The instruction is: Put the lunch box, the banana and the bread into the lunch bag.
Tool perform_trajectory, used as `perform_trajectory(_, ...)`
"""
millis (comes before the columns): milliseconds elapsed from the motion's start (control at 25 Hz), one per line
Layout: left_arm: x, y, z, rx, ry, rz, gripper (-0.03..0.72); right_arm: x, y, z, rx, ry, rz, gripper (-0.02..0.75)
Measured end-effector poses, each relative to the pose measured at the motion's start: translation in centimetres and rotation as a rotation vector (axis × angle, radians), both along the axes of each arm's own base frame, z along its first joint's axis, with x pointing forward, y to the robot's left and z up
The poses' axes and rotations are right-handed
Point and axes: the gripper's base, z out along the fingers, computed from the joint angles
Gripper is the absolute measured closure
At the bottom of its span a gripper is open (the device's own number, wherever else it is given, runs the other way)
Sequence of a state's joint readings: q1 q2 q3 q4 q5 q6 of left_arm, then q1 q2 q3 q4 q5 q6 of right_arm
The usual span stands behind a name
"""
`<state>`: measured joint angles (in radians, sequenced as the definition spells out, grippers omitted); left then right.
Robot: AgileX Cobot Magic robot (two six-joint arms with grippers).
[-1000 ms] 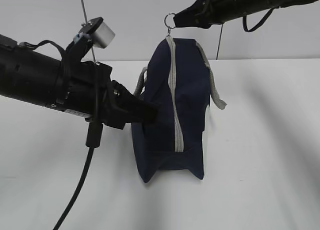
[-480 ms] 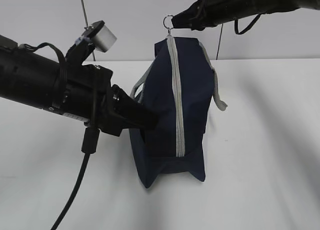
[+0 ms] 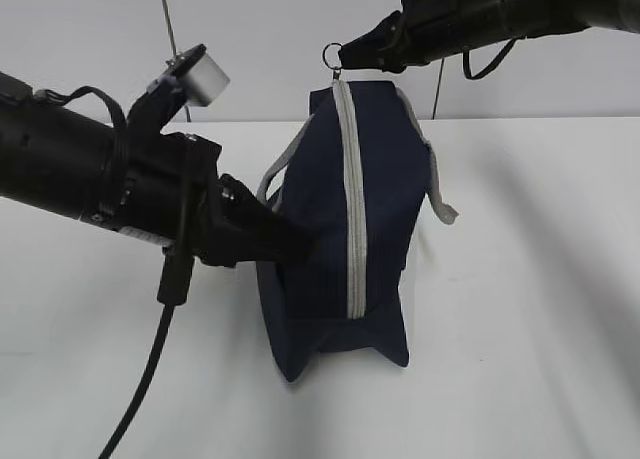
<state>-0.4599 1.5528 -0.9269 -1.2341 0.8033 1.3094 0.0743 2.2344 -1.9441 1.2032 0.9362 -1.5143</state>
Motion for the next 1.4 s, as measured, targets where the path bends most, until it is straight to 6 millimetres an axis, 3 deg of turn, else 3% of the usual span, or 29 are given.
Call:
perform_trajectory(80, 0.5, 0.7, 0.0, -0.008, 0.055, 0.064, 0.618, -0.2, 0.0, 0.0, 0.006, 0.01, 0.021, 0.738)
perform_trajectory(280, 2.2, 3.5, 0.1, -0.052, 0.205, 0.258, 0.344, -0.8, 0.1, -0.2, -0.013, 0.026, 0.098, 0.738)
perform_trajectory(400, 2.9, 5.2, 0.8, -0.115, 0.257, 0.347, 0.264, -1.2, 0.3, -0.2, -0.022, 0.023, 0.154, 0.738)
perform_trajectory(720, 4.7, 6.4, 3.5, -0.259, 0.328, 0.514, 0.241, -1.5, 0.4, -0.2, -0.056, -0.044, 0.219, 0.738)
perform_trajectory(920, 7.9, 6.2, 5.1, -0.329, 0.367, 0.636, 0.241, -1.4, 0.4, -0.4, -0.058, -0.043, 0.221, 0.738)
perform_trajectory(1240, 14.0, 4.7, 2.2, -0.341, 0.588, 0.705, 0.242, -1.4, 0.4, -0.5, -0.053, -0.042, 0.221, 0.738)
perform_trajectory(1400, 16.1, 3.9, 1.0, -0.342, 0.689, 0.682, 0.242, -1.3, 0.4, -0.6, -0.054, -0.042, 0.222, 0.738)
